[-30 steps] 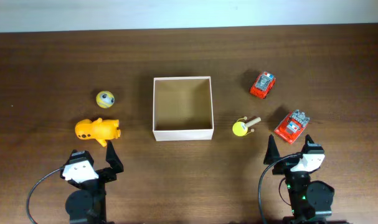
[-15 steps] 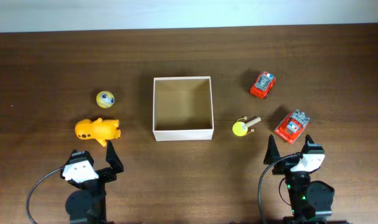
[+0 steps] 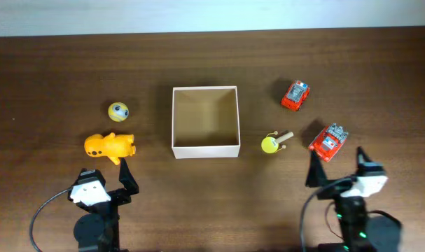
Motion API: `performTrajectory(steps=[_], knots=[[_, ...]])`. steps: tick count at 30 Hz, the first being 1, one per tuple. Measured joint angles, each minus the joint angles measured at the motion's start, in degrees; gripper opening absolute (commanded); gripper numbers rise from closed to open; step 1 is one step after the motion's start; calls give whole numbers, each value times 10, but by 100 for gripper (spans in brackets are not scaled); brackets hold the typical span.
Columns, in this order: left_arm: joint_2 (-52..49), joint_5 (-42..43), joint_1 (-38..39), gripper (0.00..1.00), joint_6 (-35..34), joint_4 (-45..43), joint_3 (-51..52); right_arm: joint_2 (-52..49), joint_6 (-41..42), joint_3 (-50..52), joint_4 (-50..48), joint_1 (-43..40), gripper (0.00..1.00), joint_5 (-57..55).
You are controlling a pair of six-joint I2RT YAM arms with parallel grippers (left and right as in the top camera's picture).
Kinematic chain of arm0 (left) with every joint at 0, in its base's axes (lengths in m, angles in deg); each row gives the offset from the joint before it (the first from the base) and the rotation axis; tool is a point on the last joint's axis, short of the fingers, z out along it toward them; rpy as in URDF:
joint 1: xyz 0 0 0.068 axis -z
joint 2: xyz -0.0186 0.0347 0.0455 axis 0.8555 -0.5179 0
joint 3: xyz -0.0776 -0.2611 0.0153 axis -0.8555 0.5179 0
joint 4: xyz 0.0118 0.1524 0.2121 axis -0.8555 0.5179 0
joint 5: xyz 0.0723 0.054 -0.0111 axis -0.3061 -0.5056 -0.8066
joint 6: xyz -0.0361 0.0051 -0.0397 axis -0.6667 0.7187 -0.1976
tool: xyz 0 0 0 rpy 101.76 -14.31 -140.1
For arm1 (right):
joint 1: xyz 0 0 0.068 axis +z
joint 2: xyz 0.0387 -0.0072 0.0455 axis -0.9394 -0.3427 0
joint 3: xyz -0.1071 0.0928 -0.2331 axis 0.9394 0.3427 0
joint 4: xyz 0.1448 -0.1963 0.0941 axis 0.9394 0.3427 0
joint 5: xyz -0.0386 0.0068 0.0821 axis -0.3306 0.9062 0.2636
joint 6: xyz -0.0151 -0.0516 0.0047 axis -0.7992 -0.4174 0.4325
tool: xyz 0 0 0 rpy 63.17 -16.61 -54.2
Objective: Pack container
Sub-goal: 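Raise the right gripper and move it toward the nearer red fire truck, then lower the right gripper over the red fire truck near the box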
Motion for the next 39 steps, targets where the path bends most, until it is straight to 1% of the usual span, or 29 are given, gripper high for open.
performTrajectory(steps=[4, 6, 9, 12, 14, 16, 18, 21, 25, 29, 32, 39], knots=[[0, 0, 0, 99, 0, 0, 0, -83, -4, -164, 125, 0, 99, 0], [0, 0, 0, 99, 0, 0, 0, -146, -4, -249, 195, 0, 99, 0], [0, 0, 0, 99, 0, 0, 0, -254, -5, -374, 298, 0, 99, 0], [0, 0, 0, 99, 0, 0, 0, -381, -6, -503, 414, 0, 99, 0], [0, 0, 0, 99, 0, 1, 0, -472, -7, -583, 471, 0, 99, 0], [0, 0, 0, 99, 0, 0, 1, -558, -7, -649, 502, 0, 99, 1], [0, 0, 0, 99, 0, 0, 1, -625, -6, -693, 508, 0, 99, 9], [0, 0, 0, 99, 0, 0, 1, -721, -6, -731, 501, 0, 99, 34], [0, 0, 0, 99, 0, 0, 1, -810, -2, -737, 488, 0, 99, 50], [0, 0, 0, 99, 0, 0, 1, -871, 47, -737, 489, -4, 99, 54], [0, 0, 0, 99, 0, 0, 1, -892, 95, -737, 501, -11, 99, 45], [0, 0, 0, 99, 0, 0, 1, -898, 231, -738, 575, -14, 99, -51]])
